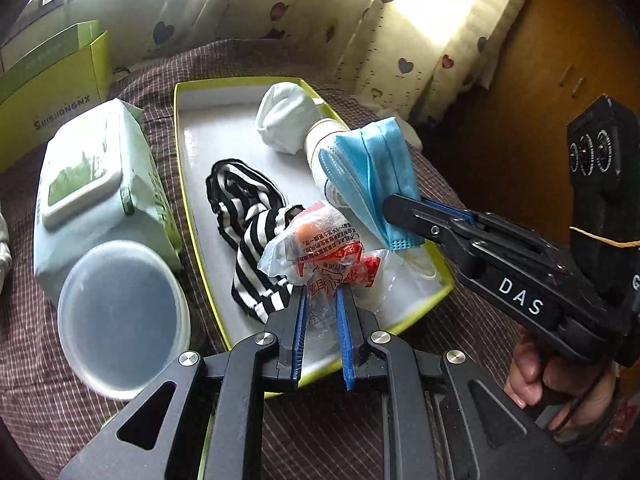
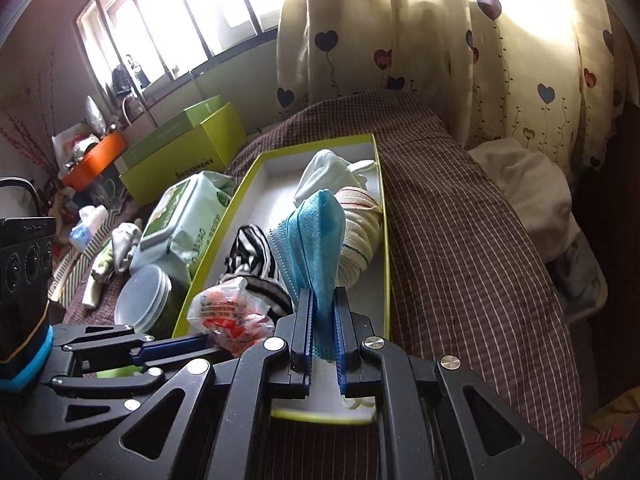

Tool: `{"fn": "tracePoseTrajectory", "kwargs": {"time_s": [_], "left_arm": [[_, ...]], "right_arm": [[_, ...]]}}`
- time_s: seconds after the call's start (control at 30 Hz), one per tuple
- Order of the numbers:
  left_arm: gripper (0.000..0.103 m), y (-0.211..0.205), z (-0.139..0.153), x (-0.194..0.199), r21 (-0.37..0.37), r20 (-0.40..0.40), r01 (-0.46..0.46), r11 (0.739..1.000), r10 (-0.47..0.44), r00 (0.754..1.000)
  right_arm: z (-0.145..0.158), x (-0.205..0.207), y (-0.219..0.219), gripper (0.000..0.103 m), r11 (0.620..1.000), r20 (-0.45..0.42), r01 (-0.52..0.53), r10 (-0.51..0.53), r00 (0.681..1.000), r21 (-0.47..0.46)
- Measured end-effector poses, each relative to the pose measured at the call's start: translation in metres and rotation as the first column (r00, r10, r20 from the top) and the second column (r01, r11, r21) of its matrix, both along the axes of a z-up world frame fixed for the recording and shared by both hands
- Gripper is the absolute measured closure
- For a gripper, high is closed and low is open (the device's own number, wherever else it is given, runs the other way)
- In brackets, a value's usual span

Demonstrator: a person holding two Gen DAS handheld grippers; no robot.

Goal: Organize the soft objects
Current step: 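Carry the snack bag and blue mask over the white tray with both grippers, then lower the snack bag and mask into the tray and open both grippers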

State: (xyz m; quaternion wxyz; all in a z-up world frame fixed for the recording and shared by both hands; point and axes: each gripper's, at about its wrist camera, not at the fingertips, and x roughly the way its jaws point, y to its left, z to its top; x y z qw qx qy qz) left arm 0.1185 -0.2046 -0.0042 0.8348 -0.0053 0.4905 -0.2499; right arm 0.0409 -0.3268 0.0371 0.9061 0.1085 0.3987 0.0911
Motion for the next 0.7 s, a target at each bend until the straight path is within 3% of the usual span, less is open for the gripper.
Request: {"fn": "tracePoseTrajectory", "kwargs": {"time_s": [0.33, 0.57, 0.7], "left_arm": [[0.087, -0.011, 0.007, 0.028, 0.03, 0.046, -0.048, 0.998, 0.047, 0.998], [0.087, -0.01, 0.01, 0.034, -0.003, 0.054, -0.043, 0.999, 0.043, 0.998], [0.079, -0.007, 0.016, 0.027, -0.031, 0.076, -0.027, 0.999, 0.029, 0.997]], "right_arm": [[0.0, 0.033, -0.001, 0.094, 1.0, 0.004, -0.011, 0.011, 1.0, 0.007], [0.003, 0.019, -0.006, 0.093, 1.0, -0.004, -0.005, 0.005, 1.0, -0.01], [0.004, 0.009, -0.004, 0.088, 1.0, -0.012, -0.017, 0.016, 1.0, -0.025]]}}
